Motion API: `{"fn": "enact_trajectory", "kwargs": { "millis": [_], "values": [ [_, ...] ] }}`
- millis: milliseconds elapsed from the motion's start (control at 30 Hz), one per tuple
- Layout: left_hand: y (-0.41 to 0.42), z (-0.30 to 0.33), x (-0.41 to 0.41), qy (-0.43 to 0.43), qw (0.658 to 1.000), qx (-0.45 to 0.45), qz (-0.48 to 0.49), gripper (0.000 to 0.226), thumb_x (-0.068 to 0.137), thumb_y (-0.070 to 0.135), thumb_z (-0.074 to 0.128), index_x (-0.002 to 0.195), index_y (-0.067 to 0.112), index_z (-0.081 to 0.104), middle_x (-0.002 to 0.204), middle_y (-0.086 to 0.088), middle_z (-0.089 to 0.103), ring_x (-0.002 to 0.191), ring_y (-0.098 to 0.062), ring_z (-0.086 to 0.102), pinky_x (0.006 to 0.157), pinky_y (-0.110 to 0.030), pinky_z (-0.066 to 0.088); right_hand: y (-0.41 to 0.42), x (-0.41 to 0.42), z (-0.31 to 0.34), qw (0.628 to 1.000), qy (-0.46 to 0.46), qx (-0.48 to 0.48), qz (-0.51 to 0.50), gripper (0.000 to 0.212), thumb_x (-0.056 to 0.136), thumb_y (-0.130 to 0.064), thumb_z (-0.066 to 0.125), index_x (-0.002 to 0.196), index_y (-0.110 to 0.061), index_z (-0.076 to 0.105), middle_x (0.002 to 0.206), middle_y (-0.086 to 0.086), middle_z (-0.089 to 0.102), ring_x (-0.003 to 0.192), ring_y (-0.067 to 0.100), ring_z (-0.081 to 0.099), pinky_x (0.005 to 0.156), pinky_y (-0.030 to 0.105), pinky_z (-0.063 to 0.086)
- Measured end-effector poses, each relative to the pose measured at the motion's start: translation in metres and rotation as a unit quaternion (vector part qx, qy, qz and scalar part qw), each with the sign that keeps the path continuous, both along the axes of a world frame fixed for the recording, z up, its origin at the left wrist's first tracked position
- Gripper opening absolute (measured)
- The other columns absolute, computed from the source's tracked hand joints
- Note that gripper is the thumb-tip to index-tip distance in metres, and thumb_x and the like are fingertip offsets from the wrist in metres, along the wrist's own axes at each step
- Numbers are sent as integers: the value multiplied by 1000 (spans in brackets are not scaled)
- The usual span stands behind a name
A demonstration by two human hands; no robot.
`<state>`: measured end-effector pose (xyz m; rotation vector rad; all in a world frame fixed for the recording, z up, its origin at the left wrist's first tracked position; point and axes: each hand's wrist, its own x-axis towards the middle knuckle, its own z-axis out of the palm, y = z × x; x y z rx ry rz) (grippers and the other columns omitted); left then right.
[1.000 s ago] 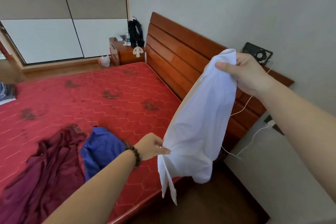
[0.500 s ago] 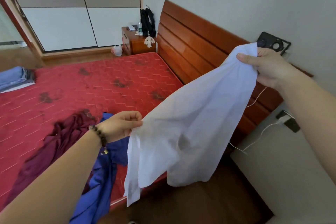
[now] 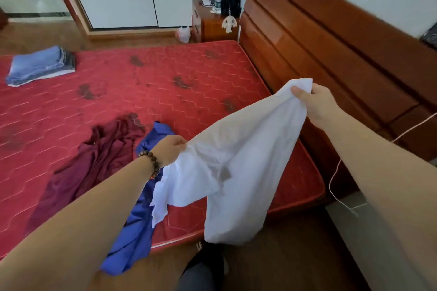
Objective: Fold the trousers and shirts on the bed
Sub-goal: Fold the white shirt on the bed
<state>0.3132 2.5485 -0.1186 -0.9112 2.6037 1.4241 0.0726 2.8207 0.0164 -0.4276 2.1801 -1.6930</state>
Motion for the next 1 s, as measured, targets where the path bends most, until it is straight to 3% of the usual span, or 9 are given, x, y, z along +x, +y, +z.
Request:
{"fn": "enact_trajectory", "kwargs": {
  "millis": [133,267,333,400,533,667,833,933,1000],
  "values": [
    [-26,-36,-32,8,1000,-3,20,16,97,9,48,85,10,59,73,0,54,73,-19,48,63,-28,37,-41,-43,-33,1000,-1,16,9,30,93,-18,61,119,-4,62,114,16,66,97,26,66,81,35,55],
    [-52,-64,-72,7,998,-22,63,30,97,8,46,70,19,47,66,0,46,66,-18,43,54,-23,33,-95,-97,-64,999,3,48,16,29,92,-21,63,116,-5,63,112,16,67,103,31,65,90,45,53],
    [-65,-78,-93,-6,994,-49,95,27,96,7,45,70,15,46,66,-4,47,66,-20,42,60,-30,35,-124,-124,-84,997,7,75,19,27,91,-23,63,112,-6,65,110,16,68,102,30,65,88,45,52],
    [-77,-94,-113,-31,989,-86,119,24,95,13,47,71,11,47,63,-4,49,61,-21,42,58,-37,32,-150,-150,-106,994,12,108,26,21,92,-27,62,107,-13,65,106,13,68,98,26,65,85,42,52],
    [-100,-129,-149,-51,984,-117,129,35,94,41,50,67,20,41,50,2,47,52,-18,48,48,-31,26,-192,-200,-159,982,41,178,44,17,92,-30,60,103,-18,66,97,2,67,93,21,64,81,38,51],
    [-132,-176,-188,-35,981,-131,140,31,95,35,50,70,22,39,51,3,44,48,-14,43,44,-27,21,-223,-248,-224,971,79,224,29,14,91,-30,58,97,-18,64,90,-3,64,86,16,60,74,30,46],
    [-181,-236,-234,-16,972,-147,180,30,96,35,46,69,26,36,53,3,47,50,-10,44,47,-30,26,-278,-302,-298,969,96,225,44,11,89,-30,59,84,-20,60,74,-15,58,67,-1,54,54,11,35],
    [-215,-281,-256,-14,963,-157,218,26,98,32,44,73,26,39,59,1,50,57,-26,48,55,-33,34,-314,-330,-349,966,72,240,59,25,89,-37,57,75,-17,55,69,-9,57,64,8,54,54,22,38],
    [-233,-319,-268,-95,962,-127,222,23,98,37,43,85,19,48,71,-4,59,74,-33,57,63,-35,40,-326,-343,-398,953,11,290,88,38,91,-46,53,81,-10,57,76,9,64,71,27,62,64,34,50]
  ]
}}
